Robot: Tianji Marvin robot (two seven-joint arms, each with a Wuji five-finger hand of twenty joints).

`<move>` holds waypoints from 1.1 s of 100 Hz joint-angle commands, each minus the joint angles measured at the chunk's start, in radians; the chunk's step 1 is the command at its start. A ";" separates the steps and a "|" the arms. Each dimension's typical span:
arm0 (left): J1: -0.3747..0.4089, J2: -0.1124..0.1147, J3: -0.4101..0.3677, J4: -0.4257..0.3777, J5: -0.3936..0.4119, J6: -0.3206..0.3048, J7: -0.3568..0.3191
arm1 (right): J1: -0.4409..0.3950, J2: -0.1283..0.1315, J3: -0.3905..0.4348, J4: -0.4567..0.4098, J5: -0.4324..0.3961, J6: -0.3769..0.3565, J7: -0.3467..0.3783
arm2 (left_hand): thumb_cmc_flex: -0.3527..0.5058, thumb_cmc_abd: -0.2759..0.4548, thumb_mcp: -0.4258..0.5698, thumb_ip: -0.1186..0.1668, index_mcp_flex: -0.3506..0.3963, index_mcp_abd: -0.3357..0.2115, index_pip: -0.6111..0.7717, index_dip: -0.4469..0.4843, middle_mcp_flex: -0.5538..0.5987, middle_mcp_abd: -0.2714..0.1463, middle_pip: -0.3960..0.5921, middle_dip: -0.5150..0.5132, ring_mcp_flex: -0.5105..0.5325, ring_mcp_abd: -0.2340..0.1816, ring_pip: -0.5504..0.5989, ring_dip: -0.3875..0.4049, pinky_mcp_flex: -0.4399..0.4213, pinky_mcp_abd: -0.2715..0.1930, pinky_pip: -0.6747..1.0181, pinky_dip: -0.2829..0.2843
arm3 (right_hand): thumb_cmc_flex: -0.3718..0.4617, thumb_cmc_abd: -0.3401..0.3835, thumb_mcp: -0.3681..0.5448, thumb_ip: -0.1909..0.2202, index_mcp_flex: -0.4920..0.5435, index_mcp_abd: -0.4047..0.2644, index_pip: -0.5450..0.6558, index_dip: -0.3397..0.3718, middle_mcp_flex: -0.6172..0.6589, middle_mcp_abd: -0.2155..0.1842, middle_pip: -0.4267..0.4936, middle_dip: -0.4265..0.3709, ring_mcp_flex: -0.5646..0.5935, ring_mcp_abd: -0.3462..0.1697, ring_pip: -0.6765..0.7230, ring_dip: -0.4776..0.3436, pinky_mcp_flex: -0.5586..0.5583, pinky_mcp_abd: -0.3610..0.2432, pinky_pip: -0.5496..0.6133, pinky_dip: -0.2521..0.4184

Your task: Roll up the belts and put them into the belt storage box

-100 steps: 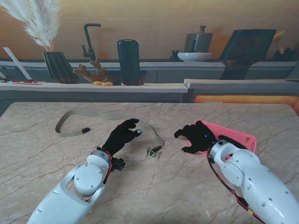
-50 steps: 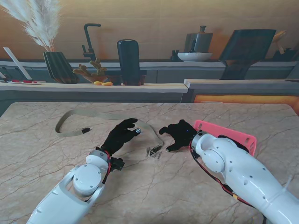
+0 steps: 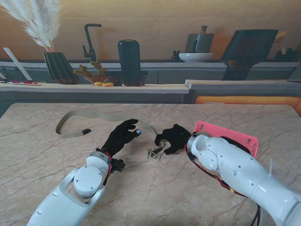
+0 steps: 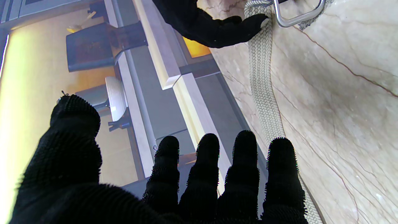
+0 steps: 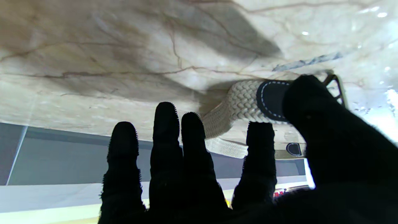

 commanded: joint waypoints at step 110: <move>-0.041 -0.002 0.031 0.055 0.119 0.060 0.023 | -0.346 -0.031 0.456 -0.419 0.330 0.232 0.165 | 0.105 -0.021 0.458 0.022 0.077 -0.039 0.097 0.025 -0.049 -0.035 0.053 0.021 -0.074 -0.058 -0.005 -0.020 -0.016 -0.083 0.021 0.007 | 0.187 0.106 -0.050 -0.048 0.441 0.080 0.270 -0.204 0.015 -0.014 -0.078 -0.052 -0.098 -0.011 -0.187 -0.133 -0.059 0.003 -0.005 -0.055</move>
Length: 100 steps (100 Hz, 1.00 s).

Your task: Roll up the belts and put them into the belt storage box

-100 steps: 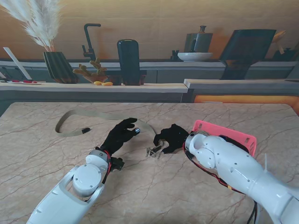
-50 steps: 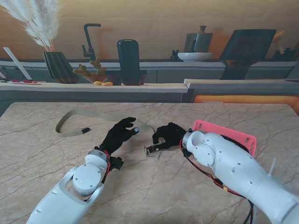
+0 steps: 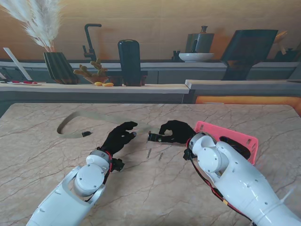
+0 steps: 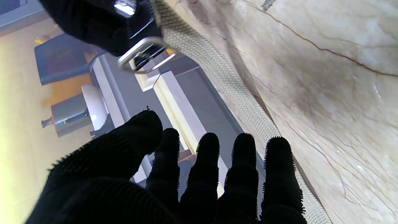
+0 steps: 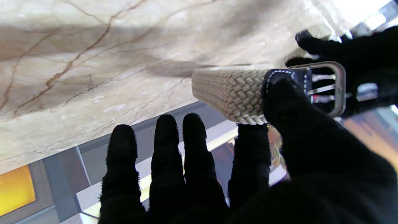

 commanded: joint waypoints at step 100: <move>-0.165 -0.051 0.243 0.177 0.070 -0.064 0.052 | -0.184 -0.029 0.136 -0.261 0.183 0.016 -0.045 | -0.117 -0.083 -0.142 -0.004 -0.210 -0.030 0.037 -0.012 -0.311 -0.100 0.003 -0.115 -0.252 -0.160 -0.073 -0.142 -0.149 -0.260 -0.282 -0.135 | 0.035 0.010 0.126 0.004 0.080 0.069 0.086 0.059 0.018 0.034 0.005 0.012 -0.008 0.003 -0.014 -0.016 -0.013 -0.016 -0.061 0.003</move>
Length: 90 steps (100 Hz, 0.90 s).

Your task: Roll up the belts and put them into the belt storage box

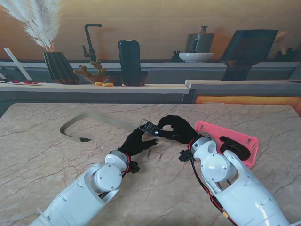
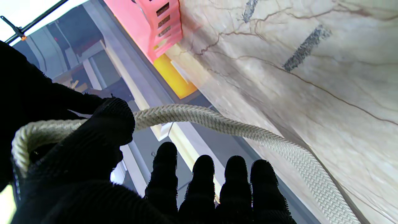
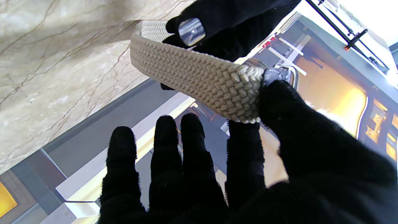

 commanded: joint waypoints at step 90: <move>0.015 -0.072 0.038 0.025 -0.089 -0.082 0.112 | 0.034 -0.071 -0.025 0.030 0.122 0.153 -0.151 | 0.563 0.264 -0.492 -0.001 0.264 -0.113 0.425 0.160 0.367 -0.113 0.118 0.061 0.149 -0.067 0.135 -0.008 0.028 0.026 0.205 0.089 | 0.038 0.042 0.035 0.020 0.020 -0.045 0.065 0.026 0.009 0.016 0.037 0.025 -0.005 -0.002 0.052 0.023 -0.007 -0.013 0.005 0.013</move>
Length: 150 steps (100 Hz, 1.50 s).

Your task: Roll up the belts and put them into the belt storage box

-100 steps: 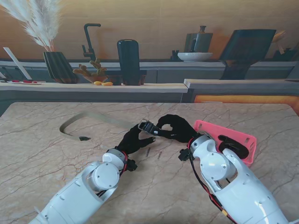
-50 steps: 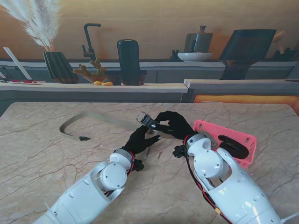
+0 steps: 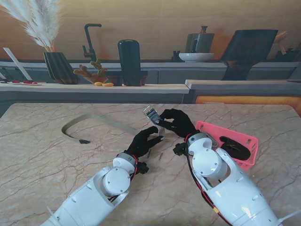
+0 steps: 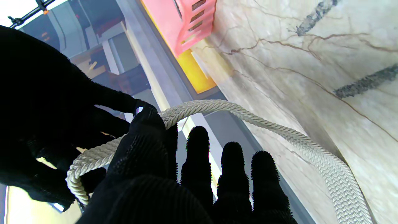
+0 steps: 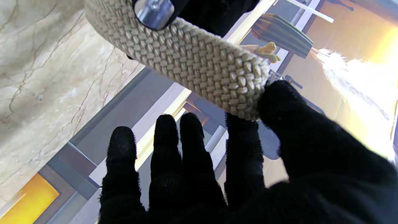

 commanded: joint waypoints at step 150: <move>0.104 -0.052 -0.038 -0.102 -0.136 -0.056 0.131 | -0.044 -0.017 0.042 -0.081 0.190 0.266 0.074 | -0.059 -0.198 0.708 -0.003 0.074 -0.078 0.467 0.453 0.452 0.081 0.513 0.680 0.800 0.088 0.575 0.490 0.602 0.233 0.513 0.129 | -0.012 0.139 -0.188 0.069 -0.101 0.051 -0.123 -0.013 0.105 0.067 0.052 0.025 0.043 0.064 0.109 0.080 0.004 0.035 0.036 0.032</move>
